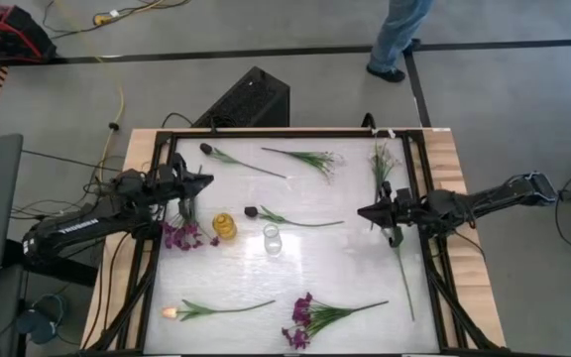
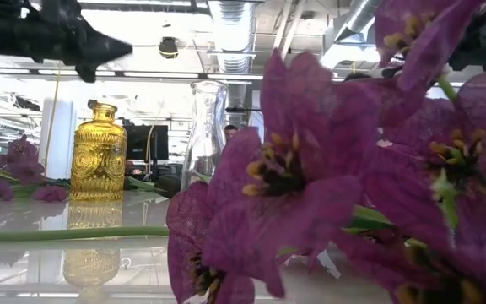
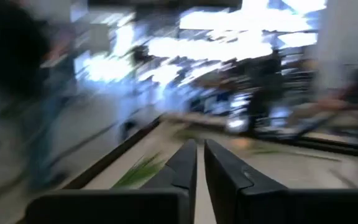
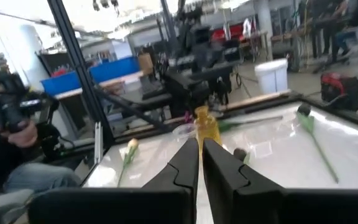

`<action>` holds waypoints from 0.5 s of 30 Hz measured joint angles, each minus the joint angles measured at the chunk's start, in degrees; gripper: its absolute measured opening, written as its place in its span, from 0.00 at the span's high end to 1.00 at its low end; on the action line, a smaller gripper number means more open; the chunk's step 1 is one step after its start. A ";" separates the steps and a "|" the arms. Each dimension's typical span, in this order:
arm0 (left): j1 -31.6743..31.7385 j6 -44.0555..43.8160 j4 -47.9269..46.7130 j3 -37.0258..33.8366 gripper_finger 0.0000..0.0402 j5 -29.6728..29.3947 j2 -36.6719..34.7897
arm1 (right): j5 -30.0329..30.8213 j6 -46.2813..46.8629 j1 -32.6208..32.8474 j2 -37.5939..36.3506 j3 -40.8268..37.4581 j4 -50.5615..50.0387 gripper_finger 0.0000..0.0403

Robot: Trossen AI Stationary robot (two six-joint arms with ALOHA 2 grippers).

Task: Sort flowers into vase by color
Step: Put the top purple flower into the yellow vase

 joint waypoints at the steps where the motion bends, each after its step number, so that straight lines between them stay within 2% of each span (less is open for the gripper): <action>1: 0.05 -2.14 -4.32 2.06 0.92 -6.04 0.98 | 0.00 0.37 0.26 1.09 0.50 0.12 0.87; 2: 0.20 -3.70 -9.52 4.56 0.90 -11.59 2.15 | 0.00 0.47 0.53 2.27 0.94 0.34 0.87; 4: 0.41 -1.80 -20.63 10.44 0.87 -18.97 5.32 | 0.00 0.47 0.95 5.05 1.58 0.16 0.87; 8: 0.62 1.37 -36.35 22.51 0.81 -22.66 14.87 | -0.07 0.47 0.96 10.61 3.16 -0.06 0.87; 10: 0.73 1.91 -43.11 28.28 0.79 -26.52 20.66 | -0.07 0.40 0.59 13.10 4.25 0.24 0.87; 13: 2.94 -2.32 -57.24 37.46 0.77 -33.30 30.81 | -0.07 0.19 0.18 16.39 5.38 0.20 0.87; 15: 5.45 -4.63 -66.30 42.53 0.77 -32.31 37.57 | -0.07 0.17 0.28 18.32 5.86 0.20 0.87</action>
